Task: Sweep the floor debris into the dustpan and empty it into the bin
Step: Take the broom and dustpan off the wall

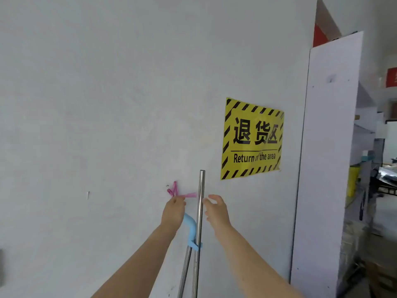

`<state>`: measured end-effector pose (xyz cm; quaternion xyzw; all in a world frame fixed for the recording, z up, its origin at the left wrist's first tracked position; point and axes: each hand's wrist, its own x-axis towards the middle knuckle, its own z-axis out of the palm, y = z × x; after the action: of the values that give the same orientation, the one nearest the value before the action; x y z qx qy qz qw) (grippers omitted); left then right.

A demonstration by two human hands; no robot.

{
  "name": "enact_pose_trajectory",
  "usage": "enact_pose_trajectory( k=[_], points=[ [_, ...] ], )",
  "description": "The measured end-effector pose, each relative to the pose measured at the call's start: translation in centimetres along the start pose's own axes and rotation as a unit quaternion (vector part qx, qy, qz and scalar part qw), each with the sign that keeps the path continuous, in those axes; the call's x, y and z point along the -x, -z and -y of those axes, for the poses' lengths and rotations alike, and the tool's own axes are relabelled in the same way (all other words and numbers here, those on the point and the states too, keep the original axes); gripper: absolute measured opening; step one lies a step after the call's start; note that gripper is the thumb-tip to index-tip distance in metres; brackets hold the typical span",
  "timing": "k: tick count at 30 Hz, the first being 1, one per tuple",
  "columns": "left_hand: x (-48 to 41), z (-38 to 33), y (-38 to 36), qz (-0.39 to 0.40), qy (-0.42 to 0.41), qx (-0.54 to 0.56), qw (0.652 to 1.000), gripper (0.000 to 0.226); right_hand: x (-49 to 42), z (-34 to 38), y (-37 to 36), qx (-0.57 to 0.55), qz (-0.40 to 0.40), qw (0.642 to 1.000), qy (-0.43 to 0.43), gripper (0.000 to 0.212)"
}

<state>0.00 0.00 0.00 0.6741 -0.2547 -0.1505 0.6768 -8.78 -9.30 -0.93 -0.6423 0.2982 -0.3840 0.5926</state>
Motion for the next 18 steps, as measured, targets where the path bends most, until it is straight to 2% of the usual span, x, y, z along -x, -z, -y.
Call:
enact_pose_trajectory(
  k=[6,13,14,15,17,18],
  points=[
    [-2.0,2.0,-3.0,0.02,-0.021,-0.088,0.996,0.036,-3.4,-1.8,-0.8,0.03,0.011,0.999,0.013,0.032],
    [-4.1,4.5,-3.5,0.058,-0.127,-0.274,0.952,0.058,-4.3,-3.6,-1.2,0.054,0.065,0.99,0.11,0.017],
    [-4.4,4.9,-3.4,0.079,-0.148,-0.34,0.925,0.057,-4.5,-3.8,-1.3,0.055,0.069,0.989,0.118,0.015],
    [-4.7,5.4,-3.3,0.099,-0.173,-0.447,0.872,0.054,-4.6,-3.9,-1.4,0.056,0.069,0.989,0.122,0.012],
    [-5.2,5.9,-3.0,0.11,-0.222,-0.66,0.709,0.043,-4.9,-3.8,-1.3,0.061,0.069,0.986,0.139,0.008],
    [-5.5,5.7,-2.9,0.112,-0.239,-0.711,0.652,0.036,-5.0,-3.5,-1.2,0.069,0.071,0.984,0.149,0.009]
  ],
)
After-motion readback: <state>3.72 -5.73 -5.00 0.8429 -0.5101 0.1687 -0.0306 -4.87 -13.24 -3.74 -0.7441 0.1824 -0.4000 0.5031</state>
